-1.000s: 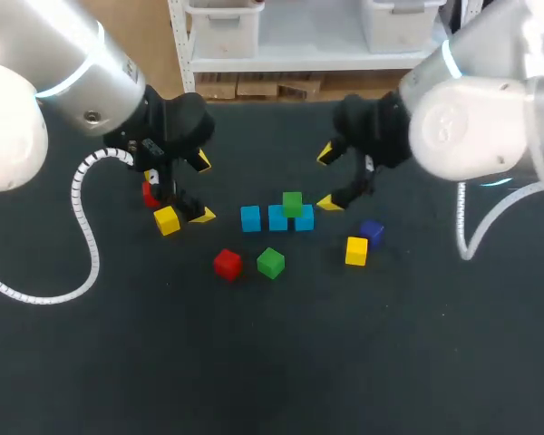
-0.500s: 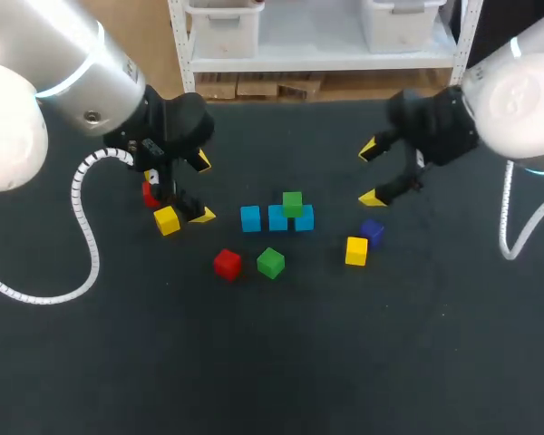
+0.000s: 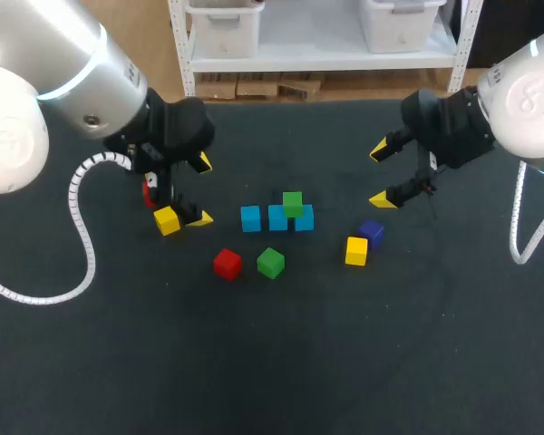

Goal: Place the blue cubes, place green cubes on the blue cubes, place the yellow cubes on the green cubes, then place the red cubes on the yellow cubes, and place purple cube on the red cubes.

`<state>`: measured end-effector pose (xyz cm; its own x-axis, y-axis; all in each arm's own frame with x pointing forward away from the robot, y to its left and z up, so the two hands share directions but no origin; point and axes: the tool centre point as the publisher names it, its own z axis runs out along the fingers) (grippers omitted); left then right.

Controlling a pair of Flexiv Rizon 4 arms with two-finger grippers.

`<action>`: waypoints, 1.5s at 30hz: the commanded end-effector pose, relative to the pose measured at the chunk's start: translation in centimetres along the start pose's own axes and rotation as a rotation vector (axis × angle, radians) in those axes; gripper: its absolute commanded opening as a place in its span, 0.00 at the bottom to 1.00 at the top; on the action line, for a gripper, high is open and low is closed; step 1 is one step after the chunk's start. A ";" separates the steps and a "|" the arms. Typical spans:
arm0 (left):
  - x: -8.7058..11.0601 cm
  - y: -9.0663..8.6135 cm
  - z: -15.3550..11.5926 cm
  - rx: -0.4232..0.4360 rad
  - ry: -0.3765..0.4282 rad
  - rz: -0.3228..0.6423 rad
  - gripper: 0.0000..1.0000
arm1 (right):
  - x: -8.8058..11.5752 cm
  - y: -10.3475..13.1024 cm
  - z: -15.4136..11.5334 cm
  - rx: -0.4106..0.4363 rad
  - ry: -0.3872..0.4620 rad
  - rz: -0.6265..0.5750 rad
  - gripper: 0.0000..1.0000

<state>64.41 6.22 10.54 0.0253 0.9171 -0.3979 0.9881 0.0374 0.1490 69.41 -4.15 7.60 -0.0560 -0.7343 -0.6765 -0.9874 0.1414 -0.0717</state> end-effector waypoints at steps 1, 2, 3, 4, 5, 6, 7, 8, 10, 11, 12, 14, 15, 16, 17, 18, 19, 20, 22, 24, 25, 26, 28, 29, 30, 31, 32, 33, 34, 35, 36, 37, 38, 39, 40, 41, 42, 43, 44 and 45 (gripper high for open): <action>0.4 -0.7 -0.1 0.016 -0.018 0.153 1.00 | 0.1 0.0 0.0 0.001 -0.004 -0.001 1.00; 0.4 -0.9 -0.1 0.028 -0.018 0.195 1.00 | 0.1 0.0 0.0 0.001 -0.004 -0.001 1.00; 0.4 -1.1 0.0 0.029 -0.004 0.225 1.00 | 0.1 0.0 0.0 0.001 -0.004 -0.001 1.00; 0.3 -1.3 0.1 0.041 -0.020 0.264 1.00 | 0.1 0.0 0.0 0.001 -0.004 -0.001 1.00; 0.1 -1.4 0.1 0.044 -0.020 0.293 1.00 | 0.1 0.0 0.0 0.001 -0.004 -0.001 1.00; -0.1 -1.6 0.3 0.060 -0.015 0.327 1.00 | 0.1 0.0 0.0 0.001 -0.004 -0.001 1.00; -0.4 -2.0 0.5 0.074 -0.019 0.367 1.00 | 0.1 0.0 0.0 0.001 -0.004 -0.001 1.00; -0.6 -2.3 0.7 0.088 -0.017 0.393 1.00 | 0.1 0.0 0.0 0.001 -0.004 -0.001 1.00; -1.3 -3.0 1.4 0.138 -0.010 0.451 1.00 | 0.1 0.0 0.0 0.001 -0.004 -0.001 1.00; -1.6 -3.4 1.9 0.154 0.007 0.473 1.00 | 0.1 0.0 0.0 0.001 -0.004 -0.001 1.00; -1.9 -3.6 2.2 0.173 0.012 0.479 1.00 | 0.1 0.0 0.0 0.001 -0.004 -0.001 1.00; -2.2 -4.1 2.9 0.198 0.015 0.509 1.00 | 0.1 0.0 0.0 0.001 -0.004 -0.001 1.00; -2.4 -4.2 3.1 0.210 0.015 0.510 1.00 | 0.1 0.0 0.0 0.001 -0.004 -0.001 1.00; -2.6 -4.4 3.3 0.220 0.013 0.517 1.00 | 0.1 0.0 0.0 0.001 -0.004 -0.001 1.00; -2.8 -4.6 3.6 0.228 0.019 0.524 1.00 | 0.1 0.0 0.0 0.001 -0.004 -0.001 1.00; -3.0 -4.7 3.9 0.236 0.022 0.525 1.00 | 0.1 0.0 0.0 0.001 -0.004 -0.001 1.00; -3.1 -4.7 4.2 0.246 0.023 0.528 1.00 | 0.1 0.0 0.0 0.001 -0.004 -0.001 1.00; -3.3 -4.8 4.6 0.253 0.033 0.534 1.00 | 0.1 0.0 0.0 0.001 -0.004 -0.001 1.00; -3.8 -5.0 5.2 0.264 0.046 0.541 1.00 | 0.1 0.0 0.0 0.001 -0.004 -0.001 1.00; -4.1 -5.0 5.8 0.275 0.033 0.539 1.00 | 0.1 0.0 0.0 0.001 -0.004 -0.001 1.00; -4.2 -5.0 6.2 0.280 0.039 0.539 1.00 | 0.1 0.0 0.0 0.001 -0.004 -0.001 1.00; -4.3 -4.9 6.4 0.289 0.031 0.534 1.00 | 0.1 0.0 0.0 0.001 -0.004 -0.001 1.00; -4.5 -4.9 6.9 0.290 0.034 0.533 1.00 | 0.1 0.0 0.0 0.001 -0.004 -0.001 1.00; -4.5 -4.9 7.1 0.294 0.035 0.529 1.00 | 0.1 0.0 0.0 0.001 -0.004 -0.001 1.00; -4.6 -5.0 7.4 0.298 0.035 0.529 1.00 | 0.1 0.0 0.0 0.001 -0.004 -0.001 1.00; -4.7 -5.0 7.6 0.301 0.036 0.528 1.00 | 0.1 0.0 0.0 0.001 -0.004 -0.001 1.00; -4.7 -5.1 7.9 0.305 0.035 0.528 1.00 | 0.1 0.0 0.0 0.001 -0.004 -0.001 1.00; -4.7 -5.1 8.1 0.306 0.035 0.528 1.00 | 0.1 0.0 0.0 0.001 -0.004 -0.001 1.00; -4.7 -5.1 8.3 0.310 0.034 0.524 1.00 | 0.1 0.0 0.0 0.001 -0.004 -0.001 1.00; -4.6 -5.2 8.5 0.311 0.034 0.523 1.00 | 0.1 0.0 0.0 0.001 -0.004 -0.001 1.00; -4.6 -5.2 8.7 0.314 0.035 0.521 1.00 | 0.1 0.0 0.0 0.001 -0.004 -0.001 1.00; -4.4 -5.2 9.0 0.318 0.037 0.519 1.00 | 0.1 0.0 0.0 0.001 -0.004 -0.001 1.00; -4.3 -5.1 9.1 0.319 0.038 0.518 1.00 | 0.1 0.0 0.0 0.001 -0.004 -0.001 1.00; -4.2 -5.1 9.4 0.323 0.043 0.512 1.00 | 0.1 0.0 0.0 0.001 -0.004 -0.001 1.00; -4.1 -5.0 9.5 0.325 0.043 0.507 1.00 | 0.1 0.0 0.0 0.001 -0.004 -0.001 1.00; -4.0 -4.9 9.7 0.326 0.041 0.505 1.00 | 0.1 0.0 0.0 0.001 -0.004 -0.001 1.00; -4.0 -4.9 9.8 0.326 0.041 0.505 1.00 | 0.1 0.0 0.0 0.001 -0.004 -0.001 1.00; -3.8 -4.9 10.0 0.330 0.045 0.499 1.00 | 0.1 0.0 0.0 0.001 -0.004 -0.001 1.00; -3.7 -4.9 10.1 0.331 0.045 0.497 1.00 | 0.1 0.0 0.0 0.001 -0.004 -0.001 1.00; -3.6 -4.8 10.2 0.332 0.045 0.495 1.00 | 0.1 0.0 0.0 0.001 -0.004 -0.001 1.00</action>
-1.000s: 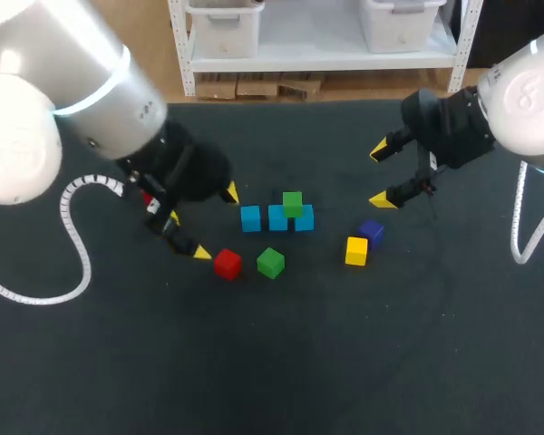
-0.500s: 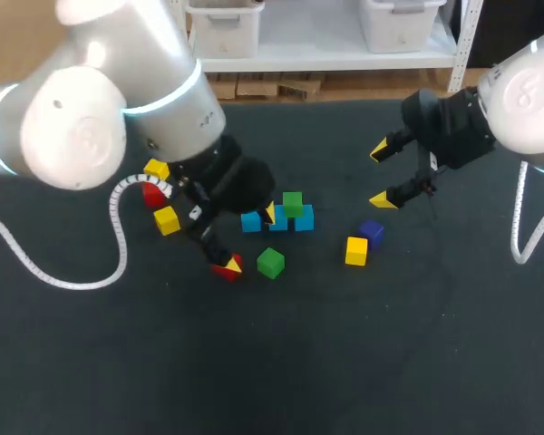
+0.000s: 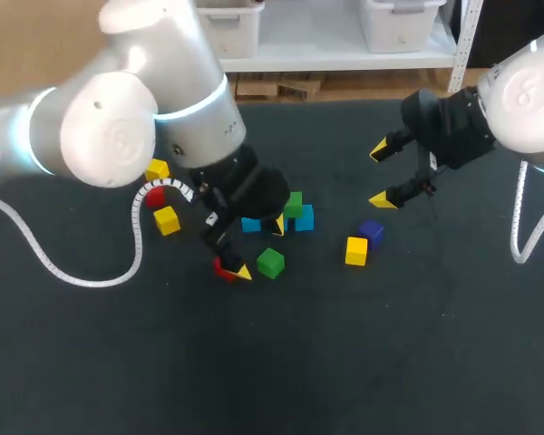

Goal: Place the blue cubes, place green cubes on the blue cubes, place the yellow cubes on the green cubes, then place the red cubes on the yellow cubes, and place purple cube on the red cubes.

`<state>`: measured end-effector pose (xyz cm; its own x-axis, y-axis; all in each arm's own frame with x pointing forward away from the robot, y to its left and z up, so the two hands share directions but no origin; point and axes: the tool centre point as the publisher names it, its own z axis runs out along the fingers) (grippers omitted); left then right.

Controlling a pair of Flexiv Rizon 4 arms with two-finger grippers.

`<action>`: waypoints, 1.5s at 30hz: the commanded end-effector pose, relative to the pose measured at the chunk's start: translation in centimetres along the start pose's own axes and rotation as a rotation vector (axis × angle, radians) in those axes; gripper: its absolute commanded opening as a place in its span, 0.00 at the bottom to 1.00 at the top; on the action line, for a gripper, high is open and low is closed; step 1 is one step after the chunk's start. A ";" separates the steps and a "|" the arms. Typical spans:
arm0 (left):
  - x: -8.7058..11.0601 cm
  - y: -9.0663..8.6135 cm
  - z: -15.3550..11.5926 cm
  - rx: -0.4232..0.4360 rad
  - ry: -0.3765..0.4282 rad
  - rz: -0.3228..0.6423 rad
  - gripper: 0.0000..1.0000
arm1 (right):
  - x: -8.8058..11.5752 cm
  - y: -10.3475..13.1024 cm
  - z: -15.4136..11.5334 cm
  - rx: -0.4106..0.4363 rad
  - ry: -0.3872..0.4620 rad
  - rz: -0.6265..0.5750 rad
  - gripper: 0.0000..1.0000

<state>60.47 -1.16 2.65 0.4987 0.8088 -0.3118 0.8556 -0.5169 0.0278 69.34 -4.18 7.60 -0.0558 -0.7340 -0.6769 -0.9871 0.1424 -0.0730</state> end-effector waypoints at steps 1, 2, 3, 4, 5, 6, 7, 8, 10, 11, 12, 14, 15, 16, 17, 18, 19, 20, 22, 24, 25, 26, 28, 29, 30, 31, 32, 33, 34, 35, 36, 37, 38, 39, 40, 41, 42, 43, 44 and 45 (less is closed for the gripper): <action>0.5 0.6 0.7 0.017 -0.002 -0.005 1.00 | 0.1 0.0 0.0 -0.001 -0.004 -0.001 1.00; 0.6 0.7 0.8 0.019 -0.001 -0.006 1.00 | 0.1 0.0 0.0 -0.001 -0.004 -0.001 1.00; 0.6 0.7 0.8 0.020 0.000 -0.007 1.00 | 0.1 0.0 0.0 -0.001 -0.004 -0.001 1.00; 0.7 0.7 0.9 0.021 0.001 -0.007 1.00 | 0.1 0.0 0.0 -0.001 -0.004 -0.001 1.00; 0.8 0.8 1.0 0.022 0.003 -0.008 1.00 | 0.1 0.0 0.0 -0.001 -0.004 -0.001 1.00; 0.9 0.8 1.1 0.024 0.005 -0.009 1.00 | 0.1 0.0 0.0 -0.001 -0.004 -0.001 1.00; 1.0 0.8 1.1 0.024 0.005 -0.009 0.92 | 0.1 0.0 0.0 -0.001 -0.004 -0.001 1.00; 1.1 0.8 1.2 0.024 0.004 -0.010 0.80 | 0.1 0.0 0.0 -0.001 -0.004 -0.001 1.00; 1.2 0.9 1.4 0.025 0.005 -0.011 0.74 | 0.1 0.0 0.0 -0.001 -0.004 -0.001 1.00; 1.3 0.9 1.4 0.025 0.004 -0.011 0.61 | 0.1 0.0 0.0 -0.001 -0.004 -0.001 1.00; 1.3 0.9 1.5 0.026 0.004 -0.012 0.52 | 0.1 0.0 0.0 -0.001 -0.004 -0.001 1.00; 1.4 1.0 1.6 0.027 0.005 -0.011 0.52 | 0.1 0.0 0.0 -0.001 -0.004 -0.001 1.00; 1.4 1.0 1.7 0.028 0.004 -0.011 0.50 | 0.1 0.0 0.0 -0.001 -0.004 -0.001 1.00; 1.4 1.0 1.8 0.030 0.004 -0.010 0.50 | 0.1 0.0 0.0 -0.001 -0.004 -0.001 1.00; 1.4 1.0 1.9 0.031 0.004 -0.009 0.52 | 0.1 0.0 0.0 -0.001 -0.004 -0.001 1.00; 1.3 1.1 1.9 0.033 0.003 -0.008 0.55 | 0.1 0.0 0.0 -0.001 -0.004 -0.001 1.00; 1.3 1.0 2.0 0.035 0.003 -0.005 0.56 | 0.1 0.0 0.0 -0.001 -0.004 -0.001 1.00; 1.2 1.0 2.1 0.037 0.003 -0.003 0.58 | 0.1 0.0 0.0 -0.001 -0.004 -0.001 1.00; 1.2 1.0 2.2 0.039 0.002 -0.001 0.62 | 0.1 0.0 0.0 -0.001 -0.004 -0.001 1.00; 1.1 1.1 2.3 0.041 0.001 0.001 0.66 | 0.1 0.0 0.0 -0.001 -0.004 -0.001 1.00; 1.0 1.1 2.4 0.042 0.000 0.002 0.67 | 0.1 0.0 0.0 -0.001 -0.004 -0.001 1.00; 1.0 1.1 2.4 0.042 -0.001 0.003 0.66 | 0.1 0.0 0.0 -0.001 -0.004 -0.001 1.00; 1.0 1.2 2.5 0.043 -0.005 0.003 0.66 | 0.1 0.0 0.0 -0.001 -0.004 -0.001 1.00; 1.0 1.3 2.5 0.042 -0.006 0.004 0.63 | 0.1 0.0 0.0 -0.001 -0.004 -0.001 1.00; 1.0 1.3 2.5 0.041 -0.007 0.005 0.60 | 0.1 0.0 0.0 -0.001 -0.004 -0.001 1.00; 1.0 1.3 2.5 0.041 -0.008 0.005 0.58 | 0.1 0.0 0.0 -0.001 -0.004 -0.001 1.00; 0.9 1.4 2.5 0.040 -0.009 0.007 0.52 | 0.1 0.0 0.0 -0.001 -0.004 -0.001 1.00; 0.9 1.4 2.5 0.040 -0.010 0.008 0.50 | 0.1 0.0 0.0 -0.001 -0.004 -0.001 1.00; 0.9 1.4 2.6 0.040 -0.010 0.009 0.51 | 0.1 0.0 0.0 -0.001 -0.004 -0.001 1.00; 0.8 1.4 2.6 0.041 -0.010 0.010 0.51 | 0.1 0.0 0.0 -0.001 -0.004 -0.001 1.00; 0.8 1.5 2.7 0.041 -0.011 0.010 0.51 | 0.1 0.0 0.0 -0.001 -0.004 -0.001 1.00; 0.8 1.5 2.7 0.041 -0.011 0.011 0.53 | 0.1 0.0 0.0 -0.001 -0.004 -0.001 1.00; 0.8 1.5 2.8 0.041 -0.012 0.011 0.53 | 0.1 0.0 0.0 -0.001 -0.004 -0.001 1.00; 0.7 1.5 2.8 0.042 -0.013 0.011 0.53 | 0.1 0.0 0.0 -0.001 -0.004 -0.001 1.00; 0.7 1.5 2.9 0.042 -0.014 0.012 0.53 | 0.1 0.0 0.0 -0.001 -0.004 -0.001 1.00; 0.6 1.6 2.9 0.041 -0.015 0.012 0.52 | 0.1 0.0 0.0 -0.001 -0.004 -0.001 1.00; 0.6 1.7 3.0 0.039 -0.018 0.010 0.51 | 0.1 0.0 0.0 -0.001 -0.004 -0.001 1.00; 0.5 1.7 3.0 0.038 -0.019 0.009 0.50 | 0.1 0.0 0.0 -0.001 -0.004 -0.001 1.00; 0.5 1.8 3.1 0.037 -0.020 0.009 0.49 | 0.1 0.0 0.0 -0.001 -0.004 -0.001 1.00; 0.4 1.8 3.0 0.036 -0.022 0.009 0.45 | 0.1 0.0 0.0 -0.001 -0.004 -0.001 1.00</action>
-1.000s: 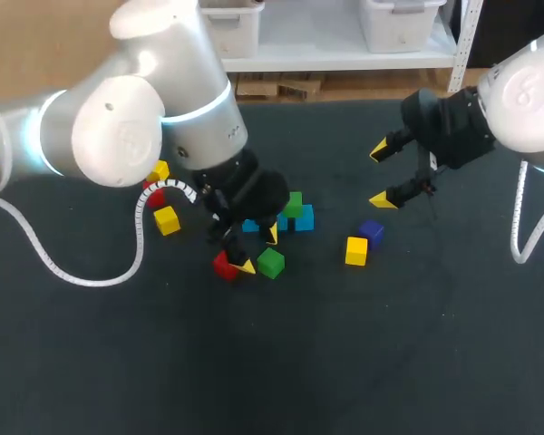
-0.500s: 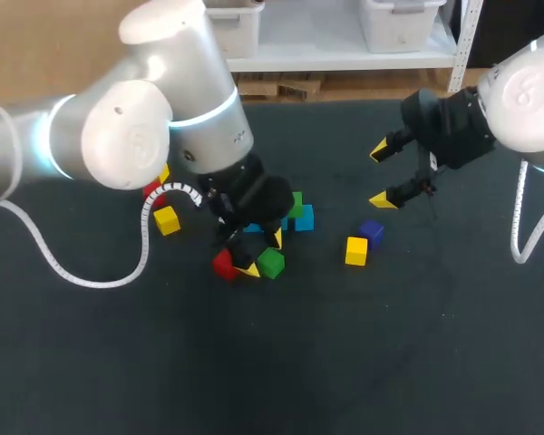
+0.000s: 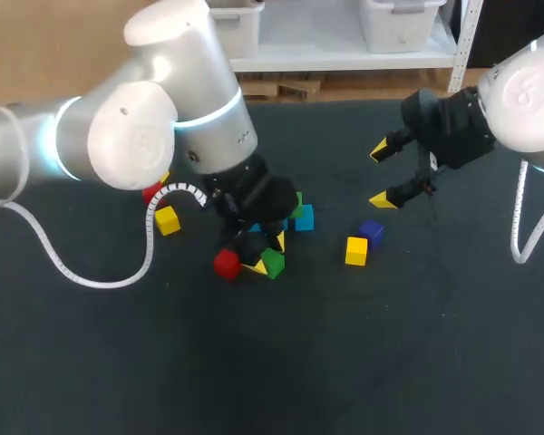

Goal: Place the blue cubes, place green cubes on the blue cubes, place the yellow cubes on the green cubes, then place the red cubes on the yellow cubes, and place purple cube on the red cubes.

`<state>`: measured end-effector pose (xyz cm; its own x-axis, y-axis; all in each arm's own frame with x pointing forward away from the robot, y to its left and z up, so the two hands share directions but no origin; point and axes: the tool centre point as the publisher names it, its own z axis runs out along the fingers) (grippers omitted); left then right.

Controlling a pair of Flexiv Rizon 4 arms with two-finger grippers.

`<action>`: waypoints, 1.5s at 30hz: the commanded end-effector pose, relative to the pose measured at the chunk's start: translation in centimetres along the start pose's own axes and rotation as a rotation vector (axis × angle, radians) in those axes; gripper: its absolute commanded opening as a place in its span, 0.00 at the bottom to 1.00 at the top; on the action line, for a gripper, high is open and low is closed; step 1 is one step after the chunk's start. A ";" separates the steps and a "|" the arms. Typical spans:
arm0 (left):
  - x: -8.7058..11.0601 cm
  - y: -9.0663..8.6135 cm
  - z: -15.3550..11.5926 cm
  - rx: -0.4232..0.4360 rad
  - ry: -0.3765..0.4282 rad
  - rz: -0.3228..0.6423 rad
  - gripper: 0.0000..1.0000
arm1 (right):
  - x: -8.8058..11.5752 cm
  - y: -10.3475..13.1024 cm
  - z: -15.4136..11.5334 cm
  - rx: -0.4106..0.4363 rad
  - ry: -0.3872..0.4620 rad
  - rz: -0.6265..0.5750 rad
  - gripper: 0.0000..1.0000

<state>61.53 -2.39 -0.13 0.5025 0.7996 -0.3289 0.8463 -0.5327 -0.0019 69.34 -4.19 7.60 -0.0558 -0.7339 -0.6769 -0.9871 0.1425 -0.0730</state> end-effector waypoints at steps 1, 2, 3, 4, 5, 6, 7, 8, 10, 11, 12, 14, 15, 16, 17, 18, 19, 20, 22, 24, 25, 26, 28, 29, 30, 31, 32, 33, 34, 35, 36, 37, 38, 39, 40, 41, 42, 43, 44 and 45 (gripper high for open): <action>0.0 0.4 0.2 0.001 -0.005 0.002 0.39 | 0.1 0.0 0.0 -0.001 -0.004 -0.001 1.00; 0.0 0.4 0.2 0.000 -0.005 0.002 0.32 | 0.1 0.0 0.0 -0.001 -0.004 -0.001 1.00; 0.0 0.4 0.2 -0.002 -0.005 0.002 0.27 | 0.1 0.0 0.0 -0.001 -0.004 -0.001 1.00; 0.0 0.4 0.2 -0.004 -0.005 -0.001 0.06 | 0.1 0.0 0.0 -0.001 -0.004 -0.001 1.00; 0.0 0.4 0.2 -0.007 -0.005 -0.007 0.00 | 0.1 0.0 0.0 -0.001 -0.004 -0.001 1.00; 0.1 0.4 0.2 -0.007 -0.004 -0.011 0.00 | 0.1 0.0 0.0 -0.001 -0.004 -0.001 1.00; 0.2 0.4 0.2 -0.008 -0.006 -0.012 0.00 | 0.1 0.0 0.0 -0.001 -0.004 -0.001 1.00; 0.2 0.3 0.1 -0.010 -0.003 -0.018 0.00 | 0.1 0.0 0.0 -0.001 -0.004 -0.001 1.00; 0.2 0.2 -0.2 -0.011 0.000 -0.020 0.00 | 0.1 0.0 0.0 -0.001 -0.004 -0.001 1.00; 0.2 0.1 -0.5 -0.017 0.007 -0.024 0.00 | 0.1 0.0 0.0 -0.001 -0.004 -0.001 1.00; 0.2 0.0 -0.8 -0.019 0.012 -0.027 0.00 | 0.1 0.0 0.0 -0.001 -0.004 -0.001 1.00; 0.1 -0.1 -1.7 -0.030 0.027 -0.045 0.00 | 0.1 0.0 0.0 -0.001 -0.004 -0.001 1.00; 0.1 -0.2 -2.2 -0.034 0.034 -0.058 0.00 | 0.1 0.0 0.0 -0.001 -0.004 -0.001 1.00; 0.1 -0.2 -2.8 -0.041 0.042 -0.068 0.00 | 0.1 0.0 0.0 -0.001 -0.004 -0.001 1.00; 0.0 -0.2 -3.4 -0.049 0.055 -0.086 0.00 | 0.1 0.0 0.0 -0.001 -0.004 -0.001 1.00; 0.1 -0.2 -4.0 -0.053 0.058 -0.109 0.00 | 0.1 0.0 0.0 -0.001 -0.004 -0.001 1.00; 0.1 -0.2 -4.6 -0.062 0.063 -0.122 0.00 | 0.1 0.0 0.0 -0.001 -0.004 -0.001 1.00; 0.1 -0.2 -5.3 -0.072 0.075 -0.150 0.00 | 0.1 0.0 0.0 -0.001 -0.004 -0.001 1.00; 0.5 0.1 -6.3 -0.085 0.060 -0.238 0.00 | 0.1 0.0 0.0 -0.001 -0.004 -0.001 1.00; 0.9 0.5 -7.1 -0.106 0.051 -0.328 0.00 | 0.1 0.0 0.0 -0.001 -0.004 -0.001 1.00; 1.0 0.7 -7.3 -0.113 0.026 -0.359 0.00 | 0.1 0.0 0.0 -0.001 -0.004 -0.001 1.00; 1.2 0.8 -7.5 -0.131 0.011 -0.383 0.00 | 0.1 0.0 0.0 -0.001 -0.004 -0.001 1.00; 1.6 1.2 -7.6 -0.140 -0.007 -0.449 0.00 | 0.1 0.0 0.0 -0.001 -0.004 -0.001 1.00; 1.7 1.4 -7.6 -0.146 -0.025 -0.460 0.00 | 0.1 0.0 0.0 -0.001 -0.004 -0.001 1.00; 1.9 1.6 -7.7 -0.156 -0.048 -0.483 0.00 | 0.1 0.0 0.0 -0.001 -0.004 -0.001 1.00; 2.0 1.8 -7.7 -0.164 -0.052 -0.496 0.00 | 0.1 0.0 0.0 -0.001 -0.004 -0.001 1.00; 2.1 2.0 -7.6 -0.163 -0.066 -0.501 0.00 | 0.1 0.0 0.0 -0.001 -0.004 -0.001 1.00; 2.3 2.3 -7.4 -0.170 -0.037 -0.511 0.00 | 0.1 0.0 0.0 -0.001 -0.004 -0.001 1.00; 2.3 2.5 -7.2 -0.169 -0.050 -0.514 0.00 | 0.1 0.0 0.0 -0.001 -0.004 -0.001 1.00; 2.4 2.7 -7.3 -0.176 -0.088 -0.518 0.00 | 0.1 0.0 0.0 -0.001 -0.004 -0.001 1.00; 2.6 3.0 -7.1 -0.181 -0.081 -0.519 0.00 | 0.1 0.0 0.0 -0.001 -0.004 -0.001 1.00; 2.6 3.2 -6.9 -0.179 -0.076 -0.519 0.00 | 0.1 0.0 0.0 -0.001 -0.004 -0.001 1.00; 2.7 3.4 -6.6 -0.174 -0.091 -0.523 0.00 | 0.1 0.0 0.0 -0.001 -0.004 -0.001 1.00; 2.8 3.6 -6.4 -0.176 -0.085 -0.527 0.00 | 0.1 0.0 0.0 -0.001 -0.004 -0.001 1.00; 2.8 3.8 -6.2 -0.175 -0.083 -0.527 0.00 | 0.1 0.0 0.0 -0.001 -0.004 -0.001 1.00; 2.8 4.0 -6.1 -0.174 -0.084 -0.526 0.00 | 0.1 0.0 0.0 -0.001 -0.004 -0.001 1.00; 2.8 4.2 -6.0 -0.174 -0.084 -0.525 0.00 | 0.1 0.0 0.0 -0.001 -0.004 -0.001 1.00; 2.8 4.4 -6.0 -0.173 -0.086 -0.526 0.00 | 0.1 0.0 0.0 -0.001 -0.004 -0.001 1.00; 2.7 4.5 -6.0 -0.174 -0.087 -0.524 0.00 | 0.1 0.0 0.0 -0.001 -0.004 -0.001 1.00; 2.7 4.6 -6.0 -0.175 -0.088 -0.523 0.00 | 0.1 0.0 0.0 -0.001 -0.004 -0.001 1.00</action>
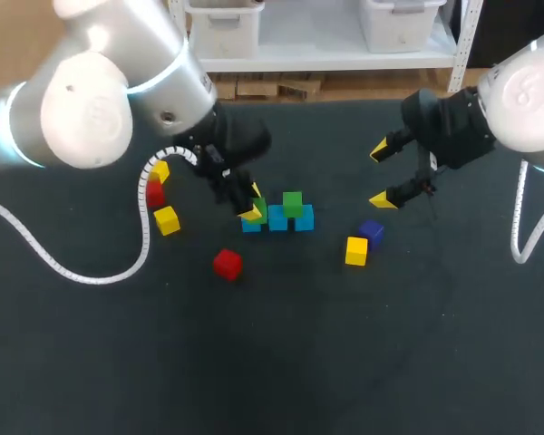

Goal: Place the blue cubes, place green cubes on the blue cubes, place the yellow cubes on the green cubes, then place the red cubes on the yellow cubes, and place purple cube on the red cubes.

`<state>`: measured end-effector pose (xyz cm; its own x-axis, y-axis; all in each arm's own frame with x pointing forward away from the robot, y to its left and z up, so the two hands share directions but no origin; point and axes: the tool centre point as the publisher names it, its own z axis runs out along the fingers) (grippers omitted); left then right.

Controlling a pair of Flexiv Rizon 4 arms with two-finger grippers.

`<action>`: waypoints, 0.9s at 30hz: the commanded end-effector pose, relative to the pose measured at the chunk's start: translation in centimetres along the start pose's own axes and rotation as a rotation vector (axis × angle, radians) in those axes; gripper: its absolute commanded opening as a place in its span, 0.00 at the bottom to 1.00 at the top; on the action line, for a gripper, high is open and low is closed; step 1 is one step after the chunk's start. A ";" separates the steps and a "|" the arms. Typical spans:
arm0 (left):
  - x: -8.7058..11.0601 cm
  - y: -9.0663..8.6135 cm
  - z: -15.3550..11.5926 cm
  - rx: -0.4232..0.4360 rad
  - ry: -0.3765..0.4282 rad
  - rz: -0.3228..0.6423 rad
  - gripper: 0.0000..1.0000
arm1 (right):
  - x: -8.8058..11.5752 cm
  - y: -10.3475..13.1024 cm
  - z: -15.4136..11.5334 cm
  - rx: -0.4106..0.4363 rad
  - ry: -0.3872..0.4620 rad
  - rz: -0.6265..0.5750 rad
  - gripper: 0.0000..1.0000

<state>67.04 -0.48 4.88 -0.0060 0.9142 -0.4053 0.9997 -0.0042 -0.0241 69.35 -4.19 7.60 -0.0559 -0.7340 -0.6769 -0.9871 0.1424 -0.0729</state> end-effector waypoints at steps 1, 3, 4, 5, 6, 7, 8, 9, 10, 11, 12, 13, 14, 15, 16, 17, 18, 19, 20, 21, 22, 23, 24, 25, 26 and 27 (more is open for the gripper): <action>-0.4 0.9 0.5 0.009 0.001 0.003 0.00 | 0.1 0.0 0.0 -0.001 -0.004 -0.001 1.00; -0.5 1.2 0.6 0.008 0.002 0.009 0.00 | 0.1 0.0 0.0 -0.001 -0.004 -0.001 1.00; -0.5 1.3 0.6 0.007 0.009 0.009 0.00 | 0.1 0.0 0.0 -0.001 -0.004 -0.001 1.00; -0.6 1.3 0.7 0.007 0.011 0.011 0.00 | 0.1 0.0 0.0 -0.001 -0.004 -0.001 1.00; -0.6 1.5 0.8 0.009 0.015 0.012 0.00 | 0.1 0.0 0.0 -0.001 -0.004 -0.001 1.00; -0.6 1.5 0.8 0.008 0.022 0.016 0.00 | 0.1 0.0 0.0 -0.001 -0.004 -0.001 1.00; -0.6 1.6 0.9 0.009 0.021 0.017 0.00 | 0.1 0.0 0.0 -0.001 -0.004 -0.001 1.00; -0.5 1.7 0.9 0.009 0.021 0.017 0.00 | 0.1 0.0 0.0 -0.001 -0.004 -0.001 1.00; -0.5 1.8 1.0 0.010 0.025 0.016 0.00 | 0.1 0.0 0.0 -0.001 -0.004 -0.001 1.00; -0.4 1.9 1.0 0.010 0.025 0.016 0.00 | 0.1 0.0 0.0 -0.001 -0.004 -0.001 1.00; -0.4 2.0 1.1 0.010 0.032 0.015 0.00 | 0.1 0.0 0.0 -0.001 -0.004 -0.001 1.00; -0.4 2.1 1.1 0.009 0.032 0.014 0.00 | 0.1 0.0 0.0 -0.001 -0.004 -0.001 1.00; -0.4 2.2 1.1 0.004 0.032 0.020 0.00 | 0.1 0.0 0.0 -0.001 -0.004 -0.001 1.00; -0.4 2.2 1.1 0.004 0.032 0.020 0.00 | 0.1 0.0 0.0 -0.001 -0.004 -0.001 1.00; -0.4 2.4 1.1 0.005 0.031 0.019 0.00 | 0.1 0.0 0.0 -0.001 -0.004 -0.001 1.00; -0.4 2.4 1.2 0.003 0.034 0.020 0.00 | 0.1 0.0 0.0 -0.001 -0.004 -0.001 1.00; -0.4 2.5 1.2 0.003 0.035 0.020 0.00 | 0.1 0.0 0.0 -0.001 -0.004 -0.001 1.00; -0.4 2.6 1.3 0.003 0.036 0.019 0.00 | 0.1 0.0 0.0 -0.001 -0.004 -0.001 1.00; -0.5 2.7 1.3 0.003 0.036 0.020 0.00 | 0.1 0.0 0.0 -0.001 -0.004 -0.001 1.00; -0.5 2.8 1.3 0.002 0.035 0.019 0.00 | 0.1 0.0 0.0 -0.001 -0.004 -0.001 1.00; -0.5 2.9 1.4 0.002 0.039 0.021 0.00 | 0.1 0.0 0.0 -0.001 -0.004 -0.001 1.00; -0.5 2.9 1.4 0.002 0.040 0.022 0.00 | 0.1 0.0 0.0 -0.001 -0.004 -0.001 1.00; -0.5 3.0 1.4 0.002 0.043 0.026 0.00 | 0.1 0.0 0.0 -0.001 -0.004 -0.001 1.00; -0.5 3.1 1.5 0.002 0.044 0.027 0.00 | 0.1 0.0 0.0 -0.001 -0.004 -0.001 1.00; -0.5 3.1 1.5 0.003 0.043 0.027 0.00 | 0.1 0.0 0.0 -0.001 -0.004 -0.001 1.00; -0.4 3.2 1.6 0.004 0.047 0.029 0.00 | 0.1 0.0 0.0 -0.001 -0.004 -0.001 1.00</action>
<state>69.68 -1.35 3.71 0.0217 0.9291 -0.3691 0.9996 -0.0270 -0.0093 69.35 -4.19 7.60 -0.0559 -0.7340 -0.6769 -0.9871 0.1424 -0.0729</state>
